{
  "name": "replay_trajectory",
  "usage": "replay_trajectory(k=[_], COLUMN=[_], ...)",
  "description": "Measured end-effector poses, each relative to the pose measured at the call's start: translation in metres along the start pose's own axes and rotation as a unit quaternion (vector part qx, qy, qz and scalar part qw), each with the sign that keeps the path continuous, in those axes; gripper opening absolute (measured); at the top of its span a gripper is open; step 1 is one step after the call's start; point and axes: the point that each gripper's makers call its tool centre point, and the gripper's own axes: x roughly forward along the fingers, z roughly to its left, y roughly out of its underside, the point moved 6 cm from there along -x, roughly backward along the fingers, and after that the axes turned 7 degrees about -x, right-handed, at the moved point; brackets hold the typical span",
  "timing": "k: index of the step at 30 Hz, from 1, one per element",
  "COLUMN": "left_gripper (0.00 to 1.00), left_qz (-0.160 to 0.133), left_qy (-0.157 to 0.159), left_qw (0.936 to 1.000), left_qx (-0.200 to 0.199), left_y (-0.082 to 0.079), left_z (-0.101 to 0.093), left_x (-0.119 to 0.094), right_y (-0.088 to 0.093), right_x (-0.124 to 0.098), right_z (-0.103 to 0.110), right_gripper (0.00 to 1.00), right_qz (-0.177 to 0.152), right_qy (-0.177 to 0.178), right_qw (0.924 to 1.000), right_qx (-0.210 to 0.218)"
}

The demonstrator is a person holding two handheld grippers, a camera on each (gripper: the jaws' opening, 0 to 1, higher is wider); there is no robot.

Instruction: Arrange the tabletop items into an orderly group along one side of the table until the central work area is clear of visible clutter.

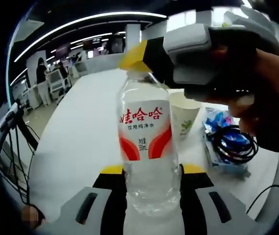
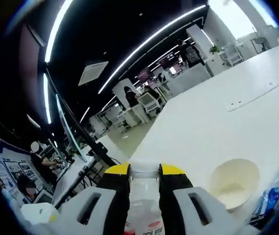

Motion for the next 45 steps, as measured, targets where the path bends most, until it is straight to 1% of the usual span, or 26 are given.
replay_trajectory(k=[2,3,4,5,6,7,8,10,11,12,16,18,20,22,27,31,33,35,41,45], left_gripper=[0.38,0.37,0.37,0.37,0.37,0.37,0.37,0.37,0.37,0.37,0.37,0.37,0.37,0.37,0.37,0.38,0.37,0.37,0.38,0.38], left_qz=[-0.007,-0.012,-0.016,-0.021,-0.027,-0.029,-0.034,-0.039,-0.044,-0.046,-0.056,-0.058,-0.055,-0.055,-0.052,-0.065,-0.065,-0.070,-0.078,-0.088], left_qy=[-0.003,-0.007,-0.012,-0.015,-0.019,-0.020,-0.022,-0.027,-0.029,-0.031,-0.038,-0.041,-0.042,-0.044,-0.048,-0.059,-0.060,-0.062,-0.068,-0.072], left_qw=[1.0000,0.9999,0.9998,0.9997,0.9995,0.9994,0.9992,0.9989,0.9986,0.9984,0.9976,0.9973,0.9972,0.9972,0.9970,0.9957,0.9956,0.9952,0.9941,0.9930], left_qx=[-0.005,-0.006,-0.001,0.000,0.000,0.002,0.001,0.000,-0.003,-0.006,-0.014,-0.018,-0.026,-0.027,-0.033,-0.027,-0.030,-0.031,-0.033,-0.034], left_y=[-0.005,-0.006,-0.009,-0.011,-0.014,-0.016,-0.018,-0.022,-0.024,-0.025,-0.027,-0.027,-0.025,-0.023,-0.018,-0.019,-0.019,-0.020,-0.022,-0.024], left_z=[0.000,0.001,0.001,0.002,0.002,0.002,0.002,0.003,0.004,0.004,0.005,0.005,0.007,0.007,0.006,0.008,0.009,0.010,0.010,0.009], left_x=[0.005,0.007,0.010,0.011,0.014,0.016,0.018,0.022,0.024,0.026,0.032,0.035,0.040,0.043,0.050,0.052,0.055,0.056,0.060,0.064], right_y=[-0.006,-0.008,-0.011,-0.013,-0.017,-0.019,-0.022,-0.026,-0.027,-0.029,-0.031,-0.031,-0.029,-0.027,-0.022,-0.023,-0.023,-0.024,-0.025,-0.029], right_x=[0.002,0.003,0.004,0.005,0.006,0.006,0.007,0.009,0.010,0.011,0.013,0.014,0.015,0.016,0.017,0.018,0.020,0.021,0.022,0.025], right_z=[0.002,0.003,0.001,0.002,0.001,0.001,0.001,0.003,0.003,0.004,0.006,0.005,0.004,0.002,-0.001,-0.001,-0.003,-0.003,-0.004,-0.008], right_gripper=[0.19,0.19,0.19,0.19,0.19,0.19,0.19,0.19,0.19,0.19,0.19,0.19,0.19,0.19,0.19,0.19,0.19,0.19,0.19,0.19], right_qz=[-0.002,-0.005,-0.005,-0.008,-0.010,-0.010,-0.013,-0.012,-0.013,-0.009,-0.007,-0.006,0.001,0.002,0.008,0.007,0.009,0.007,0.002,0.006], right_qy=[-0.012,-0.017,-0.017,-0.023,-0.024,-0.029,-0.033,-0.044,-0.045,-0.051,-0.064,-0.071,-0.082,-0.084,-0.093,-0.103,-0.106,-0.110,-0.126,-0.128], right_qw=[0.9996,0.9995,0.9991,0.9991,0.9989,0.9980,0.9977,0.9955,0.9955,0.9940,0.9903,0.9890,0.9867,0.9870,0.9839,0.9812,0.9808,0.9781,0.9726,0.9729], right_qx=[-0.025,-0.024,-0.040,-0.034,-0.040,-0.056,-0.057,-0.083,-0.082,-0.097,-0.123,-0.130,-0.141,-0.137,-0.153,-0.163,-0.163,-0.177,-0.195,-0.192])
